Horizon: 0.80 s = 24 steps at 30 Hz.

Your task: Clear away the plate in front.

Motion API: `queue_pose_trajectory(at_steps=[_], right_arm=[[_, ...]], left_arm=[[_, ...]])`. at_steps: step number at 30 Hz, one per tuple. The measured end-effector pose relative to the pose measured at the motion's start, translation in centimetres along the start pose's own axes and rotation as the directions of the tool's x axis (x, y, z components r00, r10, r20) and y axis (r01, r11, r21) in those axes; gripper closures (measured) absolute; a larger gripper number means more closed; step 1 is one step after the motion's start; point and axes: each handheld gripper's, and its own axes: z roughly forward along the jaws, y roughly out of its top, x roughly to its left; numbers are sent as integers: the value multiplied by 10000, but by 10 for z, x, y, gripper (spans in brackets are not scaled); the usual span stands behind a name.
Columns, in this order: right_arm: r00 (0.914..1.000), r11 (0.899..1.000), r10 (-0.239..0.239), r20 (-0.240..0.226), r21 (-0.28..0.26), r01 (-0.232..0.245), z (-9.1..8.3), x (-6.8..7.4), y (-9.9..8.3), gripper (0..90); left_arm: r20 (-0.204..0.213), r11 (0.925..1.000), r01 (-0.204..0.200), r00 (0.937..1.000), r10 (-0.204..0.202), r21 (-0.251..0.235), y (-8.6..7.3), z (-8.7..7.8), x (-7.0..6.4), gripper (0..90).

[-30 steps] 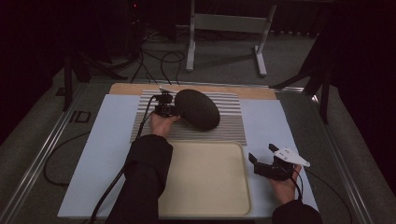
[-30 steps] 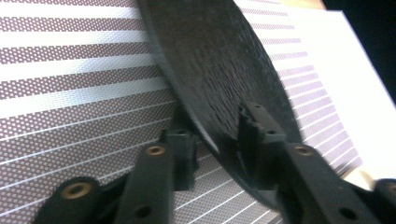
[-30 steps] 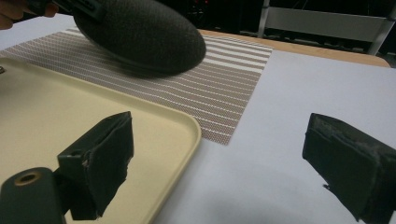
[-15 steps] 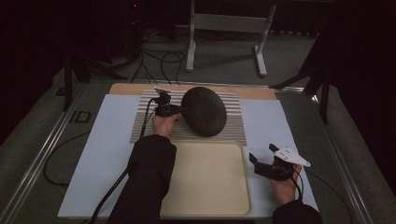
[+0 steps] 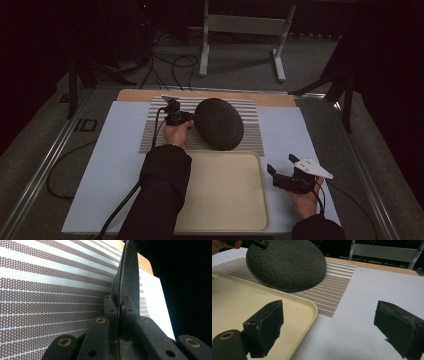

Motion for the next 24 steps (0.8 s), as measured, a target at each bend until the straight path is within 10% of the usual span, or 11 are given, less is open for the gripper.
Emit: queue_pose_trajectory(at_steps=[24], right_arm=[[9999, 10000, -39, 112, -74, 40, -1, 1, 0, 91]], left_arm=[[587, 9955, 736, 9958, -701, -605, 5, -19, -7, 864]])
